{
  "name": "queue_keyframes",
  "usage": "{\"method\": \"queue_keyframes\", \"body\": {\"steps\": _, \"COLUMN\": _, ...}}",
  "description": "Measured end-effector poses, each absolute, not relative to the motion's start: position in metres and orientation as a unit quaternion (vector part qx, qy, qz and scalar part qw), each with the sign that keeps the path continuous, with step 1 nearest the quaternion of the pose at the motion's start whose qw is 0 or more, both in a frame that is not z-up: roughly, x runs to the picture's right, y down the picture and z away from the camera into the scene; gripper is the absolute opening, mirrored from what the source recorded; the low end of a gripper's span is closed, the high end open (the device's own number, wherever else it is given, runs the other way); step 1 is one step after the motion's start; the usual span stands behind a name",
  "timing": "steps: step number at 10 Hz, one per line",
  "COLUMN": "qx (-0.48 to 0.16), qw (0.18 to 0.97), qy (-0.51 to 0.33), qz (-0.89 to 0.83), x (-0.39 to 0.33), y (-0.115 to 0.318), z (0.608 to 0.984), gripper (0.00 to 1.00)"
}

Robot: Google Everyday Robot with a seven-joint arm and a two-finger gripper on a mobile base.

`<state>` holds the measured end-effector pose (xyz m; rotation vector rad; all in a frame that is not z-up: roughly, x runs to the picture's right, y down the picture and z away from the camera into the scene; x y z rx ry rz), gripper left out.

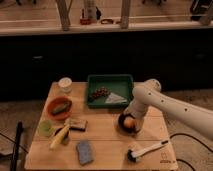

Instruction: Place apple in table surface

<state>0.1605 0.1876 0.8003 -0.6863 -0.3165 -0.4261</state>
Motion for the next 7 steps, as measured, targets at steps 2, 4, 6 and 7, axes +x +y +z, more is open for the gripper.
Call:
{"method": "queue_keyframes", "body": {"steps": 2, "qx": -0.343, "qw": 0.903, "qy": -0.159, "qz": -0.203, "x": 0.162, "y": 0.196, "z": 0.809, "gripper": 0.71}}
{"method": "queue_keyframes", "body": {"steps": 4, "qx": -0.349, "qw": 0.9, "qy": -0.162, "qz": -0.204, "x": 0.16, "y": 0.2, "z": 0.814, "gripper": 0.58}}
{"method": "queue_keyframes", "body": {"steps": 6, "qx": -0.354, "qw": 0.897, "qy": -0.164, "qz": -0.208, "x": 0.157, "y": 0.203, "z": 0.817, "gripper": 0.37}}
{"method": "queue_keyframes", "body": {"steps": 7, "qx": -0.353, "qw": 0.896, "qy": -0.165, "qz": -0.213, "x": 0.153, "y": 0.202, "z": 0.816, "gripper": 0.26}}
